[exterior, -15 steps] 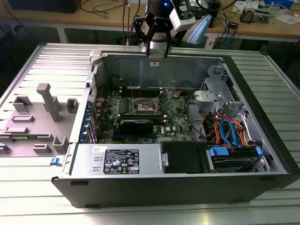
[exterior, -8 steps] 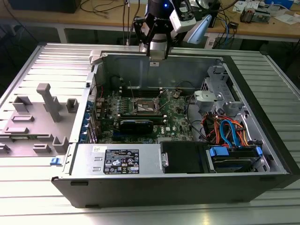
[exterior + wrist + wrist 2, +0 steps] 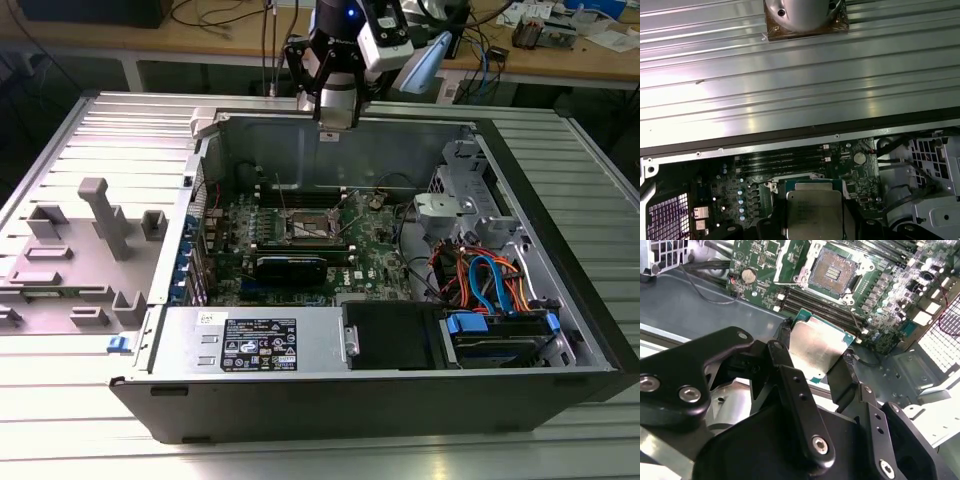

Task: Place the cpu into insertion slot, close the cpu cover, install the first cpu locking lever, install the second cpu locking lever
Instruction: 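Place the cpu into insertion slot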

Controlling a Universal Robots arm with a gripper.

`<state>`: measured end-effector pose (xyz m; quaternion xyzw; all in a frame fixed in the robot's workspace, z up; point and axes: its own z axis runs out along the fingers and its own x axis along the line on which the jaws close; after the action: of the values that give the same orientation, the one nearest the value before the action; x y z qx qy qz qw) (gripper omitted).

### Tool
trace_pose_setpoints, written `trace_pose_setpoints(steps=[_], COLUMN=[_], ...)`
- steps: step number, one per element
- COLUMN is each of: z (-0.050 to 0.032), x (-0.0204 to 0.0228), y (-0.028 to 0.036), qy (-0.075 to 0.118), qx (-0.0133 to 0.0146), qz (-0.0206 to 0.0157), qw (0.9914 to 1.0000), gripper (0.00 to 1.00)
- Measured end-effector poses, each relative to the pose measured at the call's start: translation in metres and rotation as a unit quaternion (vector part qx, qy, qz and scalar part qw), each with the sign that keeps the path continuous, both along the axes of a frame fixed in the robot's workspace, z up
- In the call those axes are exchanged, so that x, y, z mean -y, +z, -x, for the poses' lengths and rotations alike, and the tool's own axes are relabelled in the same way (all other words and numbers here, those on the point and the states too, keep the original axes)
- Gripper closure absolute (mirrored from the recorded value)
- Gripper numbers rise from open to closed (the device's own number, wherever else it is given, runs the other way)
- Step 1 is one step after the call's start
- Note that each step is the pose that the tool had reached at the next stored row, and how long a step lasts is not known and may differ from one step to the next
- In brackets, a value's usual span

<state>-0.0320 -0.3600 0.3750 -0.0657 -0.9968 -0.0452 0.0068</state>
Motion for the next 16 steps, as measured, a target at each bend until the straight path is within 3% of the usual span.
trace_pose_setpoints(steps=[4,6,16], z=[0.0001,0.0000,0.0000], x=[0.0040,0.0042,0.0042], y=[-0.0004,-0.0006,-0.0006], qy=[-0.005,-0.019,-0.021], qx=[0.0000,0.0000,0.0000], qz=[0.0000,0.0000,0.0000], qw=[0.99999,0.99981,0.99977], gripper=[0.46,0.46,0.46])
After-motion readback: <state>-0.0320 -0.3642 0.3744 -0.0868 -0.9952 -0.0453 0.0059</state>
